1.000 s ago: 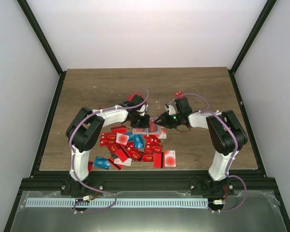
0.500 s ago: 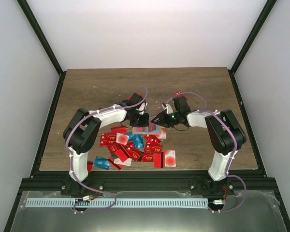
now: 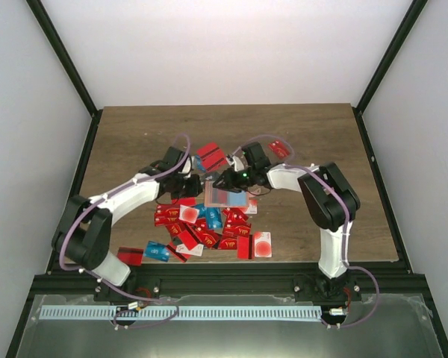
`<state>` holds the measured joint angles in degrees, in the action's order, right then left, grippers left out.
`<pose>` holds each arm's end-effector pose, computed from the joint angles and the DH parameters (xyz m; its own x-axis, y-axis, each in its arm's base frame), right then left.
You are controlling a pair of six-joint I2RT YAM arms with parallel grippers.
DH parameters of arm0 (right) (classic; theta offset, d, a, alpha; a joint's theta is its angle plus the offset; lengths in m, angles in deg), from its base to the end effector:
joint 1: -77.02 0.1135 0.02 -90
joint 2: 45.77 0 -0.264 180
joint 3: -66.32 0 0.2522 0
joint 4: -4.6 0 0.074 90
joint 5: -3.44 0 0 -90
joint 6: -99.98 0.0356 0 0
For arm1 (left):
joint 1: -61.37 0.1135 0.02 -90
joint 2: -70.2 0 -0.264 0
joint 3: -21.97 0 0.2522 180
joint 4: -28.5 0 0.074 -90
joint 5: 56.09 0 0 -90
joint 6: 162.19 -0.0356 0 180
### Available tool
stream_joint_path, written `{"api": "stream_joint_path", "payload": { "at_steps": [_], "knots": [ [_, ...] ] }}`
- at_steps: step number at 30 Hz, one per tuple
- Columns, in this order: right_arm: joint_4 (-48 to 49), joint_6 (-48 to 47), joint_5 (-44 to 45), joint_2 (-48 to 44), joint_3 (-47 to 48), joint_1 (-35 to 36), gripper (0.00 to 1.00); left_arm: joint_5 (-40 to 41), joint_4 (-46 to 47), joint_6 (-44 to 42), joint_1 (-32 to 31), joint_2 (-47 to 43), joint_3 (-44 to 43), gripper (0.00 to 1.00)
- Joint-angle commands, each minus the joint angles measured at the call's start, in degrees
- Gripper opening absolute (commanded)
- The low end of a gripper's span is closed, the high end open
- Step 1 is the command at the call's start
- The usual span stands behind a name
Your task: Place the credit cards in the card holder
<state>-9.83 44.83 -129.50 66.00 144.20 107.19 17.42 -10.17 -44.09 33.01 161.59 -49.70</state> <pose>0.3283 0.2189 0.1433 -0.9639 -0.0765 -0.2550 -0.2544 0.5470 0.7975 0.2772 -0.1611 0.2002 -0.9373 -0.0073 -0.3485 0.1643 0.8725 -0.4601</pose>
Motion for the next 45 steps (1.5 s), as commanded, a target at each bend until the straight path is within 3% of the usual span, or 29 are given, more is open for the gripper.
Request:
{"api": "stream_joint_path", "payload": {
  "at_steps": [1, 9, 19, 24, 31, 38, 45],
  "knots": [
    [-1.84, 0.7, -0.07, 1.76, 5.16, 2.73, 0.3, 1.49, 0.08, 0.84, 0.42, -6.49, 6.32, 0.1],
    [-6.8, -3.11, 5.55, -5.49, 2.13, 3.18, 0.38, -1.95, 0.54, 1.84, -0.01, -17.49, 16.85, 0.16],
    [-9.92, -5.45, 15.52, -25.29, -20.19, -0.16, 0.43, -5.44, 7.45, 7.8, -10.55, -21.86, 23.84, 0.16],
    [-7.57, -4.73, 14.65, -28.74, -27.18, -0.99, 0.44, -6.27, 14.35, 11.53, -17.08, -19.06, 25.29, 0.16],
    [-5.78, -5.39, 14.6, -25.85, -27.77, -1.0, 0.44, -5.82, 20.03, 15.45, -23.48, -11.59, 24.46, 0.15],
    [-6.19, -5.53, 12.28, -24.39, -29.43, -0.76, 0.44, -6.01, 26.2, 17.29, -24.99, -3.15, 23.48, 0.13],
    [-7.03, -5.93, 9.05, -22.43, -31.15, 2.28, 0.44, -3.64, 26.24, 16.16, -25.03, 0.97, 21.75, 0.12]
  ]
}}
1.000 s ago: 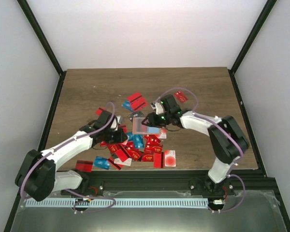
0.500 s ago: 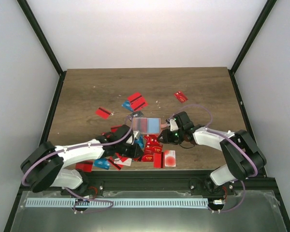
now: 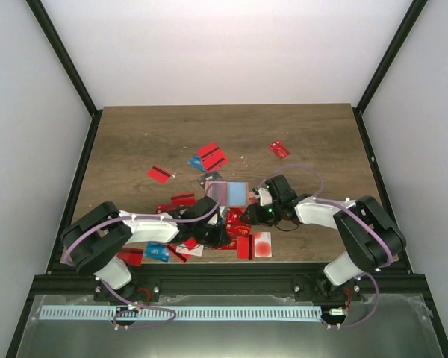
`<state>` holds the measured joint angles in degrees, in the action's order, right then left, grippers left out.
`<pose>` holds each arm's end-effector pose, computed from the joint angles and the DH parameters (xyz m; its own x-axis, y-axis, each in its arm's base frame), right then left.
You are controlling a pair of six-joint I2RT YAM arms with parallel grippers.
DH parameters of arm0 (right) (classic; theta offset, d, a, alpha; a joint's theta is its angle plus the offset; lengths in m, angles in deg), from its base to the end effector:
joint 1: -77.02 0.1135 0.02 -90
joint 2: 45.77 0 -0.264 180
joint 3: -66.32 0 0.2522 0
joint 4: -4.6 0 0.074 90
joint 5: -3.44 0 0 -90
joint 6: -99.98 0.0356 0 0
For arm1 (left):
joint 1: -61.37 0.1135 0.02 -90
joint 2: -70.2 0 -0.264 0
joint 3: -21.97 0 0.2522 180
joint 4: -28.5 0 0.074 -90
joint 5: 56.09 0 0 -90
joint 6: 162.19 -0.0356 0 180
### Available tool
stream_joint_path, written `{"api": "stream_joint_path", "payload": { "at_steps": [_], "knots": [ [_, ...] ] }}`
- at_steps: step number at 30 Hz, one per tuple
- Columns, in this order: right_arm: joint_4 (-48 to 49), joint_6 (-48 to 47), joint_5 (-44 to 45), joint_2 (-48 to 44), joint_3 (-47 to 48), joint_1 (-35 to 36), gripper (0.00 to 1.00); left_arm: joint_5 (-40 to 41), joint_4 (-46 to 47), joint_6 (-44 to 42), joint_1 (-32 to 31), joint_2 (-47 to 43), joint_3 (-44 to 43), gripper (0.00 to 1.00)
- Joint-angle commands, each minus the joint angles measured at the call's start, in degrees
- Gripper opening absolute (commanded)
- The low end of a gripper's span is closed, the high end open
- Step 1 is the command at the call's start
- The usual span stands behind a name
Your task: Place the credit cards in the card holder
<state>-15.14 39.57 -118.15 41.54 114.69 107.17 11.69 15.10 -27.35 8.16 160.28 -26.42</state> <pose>0.2137 0.1457 0.1296 -0.9699 -0.0769 -0.2311 -0.2120 0.7335 0.6458 0.1509 -0.2242 0.1221 -0.9624 0.1970 -0.1871 0.2713 0.7333 -0.6234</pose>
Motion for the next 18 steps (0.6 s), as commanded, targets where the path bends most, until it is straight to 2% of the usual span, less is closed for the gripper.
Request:
{"api": "stream_joint_path", "payload": {
  "at_steps": [1, 6, 11, 14, 18],
  "knots": [
    [-1.75, -0.45, -3.05, 2.0, -1.91, 3.16, 0.44, 2.6, 0.63, -0.9, -0.11, 2.84, -1.88, 0.12],
    [0.63, 2.35, -8.75, -0.54, -5.17, 6.4, 0.44, 4.22, -0.28, -1.9, -0.06, 3.79, -2.54, 0.11],
    [7.37, 6.33, -17.32, -3.49, -9.68, 7.93, 0.44, 4.05, -2.58, -2.91, -0.1, 1.43, -1.64, 0.11],
    [6.2, 6.57, -15.56, -5.5, -10.12, 7.91, 0.44, 3.38, -5.33, -4.09, -0.1, -1.26, -0.45, 0.11],
    [1.43, 6.34, -7.48, -6.52, -7.65, 7.93, 0.44, 3.81, -9.13, -4.59, -0.18, -5.1, 0.0, 0.12]
  ]
}}
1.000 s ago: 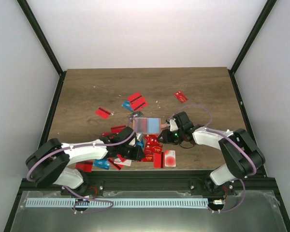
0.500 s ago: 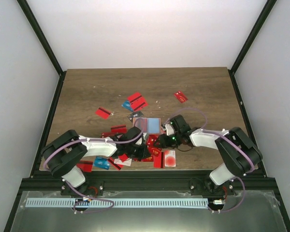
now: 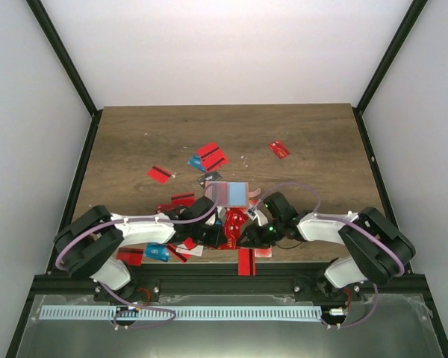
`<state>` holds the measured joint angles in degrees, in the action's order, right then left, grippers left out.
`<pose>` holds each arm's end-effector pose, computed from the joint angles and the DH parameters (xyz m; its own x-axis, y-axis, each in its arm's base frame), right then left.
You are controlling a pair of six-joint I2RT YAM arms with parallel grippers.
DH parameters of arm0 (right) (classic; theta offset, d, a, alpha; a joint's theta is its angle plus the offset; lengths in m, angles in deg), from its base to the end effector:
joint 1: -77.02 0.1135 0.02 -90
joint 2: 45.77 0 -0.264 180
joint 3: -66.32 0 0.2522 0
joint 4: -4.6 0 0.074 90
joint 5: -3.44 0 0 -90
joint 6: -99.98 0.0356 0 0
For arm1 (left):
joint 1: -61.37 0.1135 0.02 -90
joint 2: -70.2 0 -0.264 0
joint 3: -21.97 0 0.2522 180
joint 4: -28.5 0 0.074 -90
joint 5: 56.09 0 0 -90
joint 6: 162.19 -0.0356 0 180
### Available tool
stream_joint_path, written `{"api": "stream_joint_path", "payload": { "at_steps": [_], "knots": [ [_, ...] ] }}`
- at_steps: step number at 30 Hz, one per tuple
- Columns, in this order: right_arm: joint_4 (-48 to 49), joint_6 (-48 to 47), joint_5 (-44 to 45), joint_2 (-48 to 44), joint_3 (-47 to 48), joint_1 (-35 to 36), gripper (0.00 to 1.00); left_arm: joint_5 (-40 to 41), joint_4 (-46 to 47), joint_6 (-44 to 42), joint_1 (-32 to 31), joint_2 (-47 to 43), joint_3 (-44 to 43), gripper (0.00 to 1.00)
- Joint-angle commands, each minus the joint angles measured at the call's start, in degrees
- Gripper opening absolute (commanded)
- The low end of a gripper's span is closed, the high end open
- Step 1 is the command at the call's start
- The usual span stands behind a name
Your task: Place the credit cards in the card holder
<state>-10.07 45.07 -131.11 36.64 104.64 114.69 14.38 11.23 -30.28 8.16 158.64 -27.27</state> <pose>0.1571 0.1529 0.1147 -0.9697 -0.2311 -0.0796 -0.2029 0.5800 0.7889 0.1508 -0.2215 0.1283 -0.9495 0.2186 -0.2249 0.3105 0.7559 -0.5764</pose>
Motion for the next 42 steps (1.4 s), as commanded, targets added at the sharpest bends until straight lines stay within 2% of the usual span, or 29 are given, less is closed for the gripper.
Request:
{"api": "stream_joint_path", "payload": {
  "at_steps": [1, 5, 12, 16, 21, 25, 34, 42],
  "knots": [
    [-4.48, 0.9, 7.39, -1.57, 2.98, 0.39, 0.44, 1.46, -6.04, -1.66, -0.22, -4.2, 0.93, 0.12],
    [-5.31, 1.65, 11.14, -0.92, 4.35, 0.39, 0.43, 1.82, -7.36, -1.66, -0.26, -6.08, 1.08, 0.12],
    [-6.79, 2.2, 11.73, -0.77, 4.78, 0.47, 0.42, 2.61, -8.08, -1.66, -0.96, -9.03, 1.96, 0.12],
    [-12.03, 2.34, 13.33, -5.09, 3.9, 0.7, 0.41, 0.01, -7.04, -1.66, -3.32, -10.7, 2.61, 0.12],
    [-17.65, 4.03, 12.67, -14.42, 1.39, 0.82, 0.41, -3.93, -3.61, -0.01, -8.44, -11.45, 3.92, 0.19],
    [-20.6, 3.36, 12.06, -16.15, 2.49, 0.83, 0.41, -4.5, -1.67, 2.36, -11.2, -10.11, 4.56, 0.28],
    [-21.97, 1.77, 10.58, -16.9, -0.21, 1.62, 0.34, -5.77, 9.6, 11.94, -12.97, -5.64, 9.15, 0.41],
    [-17.84, 5.02, 7.27, -19.7, -6.86, 3.53, 0.31, -5.96, 19.81, 17.06, -13.5, 0.41, 10.02, 0.43]
  ]
}}
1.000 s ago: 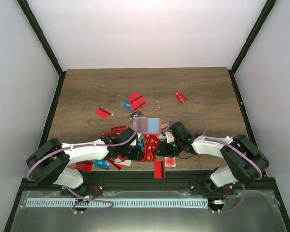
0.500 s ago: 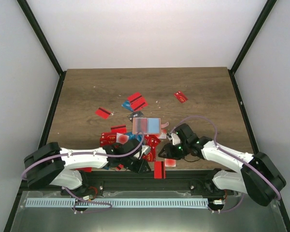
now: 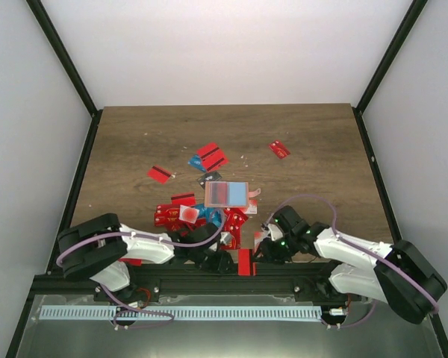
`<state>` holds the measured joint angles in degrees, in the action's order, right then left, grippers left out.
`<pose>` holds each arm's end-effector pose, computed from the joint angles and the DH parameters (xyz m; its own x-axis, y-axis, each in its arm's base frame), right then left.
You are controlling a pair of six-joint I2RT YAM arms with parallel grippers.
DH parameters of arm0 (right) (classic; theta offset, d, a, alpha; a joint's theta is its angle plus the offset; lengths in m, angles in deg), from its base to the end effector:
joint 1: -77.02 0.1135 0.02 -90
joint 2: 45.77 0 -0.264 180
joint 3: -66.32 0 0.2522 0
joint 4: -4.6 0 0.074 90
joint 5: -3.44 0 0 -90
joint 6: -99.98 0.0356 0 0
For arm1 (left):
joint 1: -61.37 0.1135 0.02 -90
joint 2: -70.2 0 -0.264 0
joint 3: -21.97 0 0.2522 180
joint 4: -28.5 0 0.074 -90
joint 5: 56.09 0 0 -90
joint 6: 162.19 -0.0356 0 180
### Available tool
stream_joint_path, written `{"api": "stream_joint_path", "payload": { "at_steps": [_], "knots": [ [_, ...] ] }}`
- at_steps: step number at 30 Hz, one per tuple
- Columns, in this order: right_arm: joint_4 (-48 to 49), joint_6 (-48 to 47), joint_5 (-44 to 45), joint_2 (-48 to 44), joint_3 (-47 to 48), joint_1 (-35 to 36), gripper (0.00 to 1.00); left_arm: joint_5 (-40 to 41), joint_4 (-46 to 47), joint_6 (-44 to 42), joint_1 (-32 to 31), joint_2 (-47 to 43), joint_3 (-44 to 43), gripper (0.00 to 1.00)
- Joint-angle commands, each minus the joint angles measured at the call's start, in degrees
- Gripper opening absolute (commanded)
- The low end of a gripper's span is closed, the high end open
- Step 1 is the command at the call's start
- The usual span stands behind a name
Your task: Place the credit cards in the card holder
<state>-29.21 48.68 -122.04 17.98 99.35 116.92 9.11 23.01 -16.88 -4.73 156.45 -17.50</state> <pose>0.1128 0.1213 0.1285 -0.9868 -0.1615 -0.0080 -0.1240 0.7247 0.6778 0.0838 -0.2259 0.1091 -0.9503 0.3021 -0.0755 0.2681 0.6703 -0.6920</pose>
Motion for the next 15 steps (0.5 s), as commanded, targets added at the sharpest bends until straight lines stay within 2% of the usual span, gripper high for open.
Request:
{"api": "stream_joint_path", "payload": {
  "at_steps": [1, 8, 15],
  "knots": [
    [1.6, 1.46, -1.78, -1.18, -1.96, 1.32, 0.31, -0.65, 8.76, 4.08, -0.67, 3.24, 0.15, 0.43],
    [4.58, 2.16, -2.86, -0.84, -4.01, 1.41, 0.31, 0.66, 12.46, 6.22, -0.99, 7.54, -0.67, 0.42],
    [4.81, 2.0, -2.79, -1.47, -4.41, 1.41, 0.3, 1.41, 16.36, 7.72, -1.22, 11.36, -2.22, 0.31]
  ]
}}
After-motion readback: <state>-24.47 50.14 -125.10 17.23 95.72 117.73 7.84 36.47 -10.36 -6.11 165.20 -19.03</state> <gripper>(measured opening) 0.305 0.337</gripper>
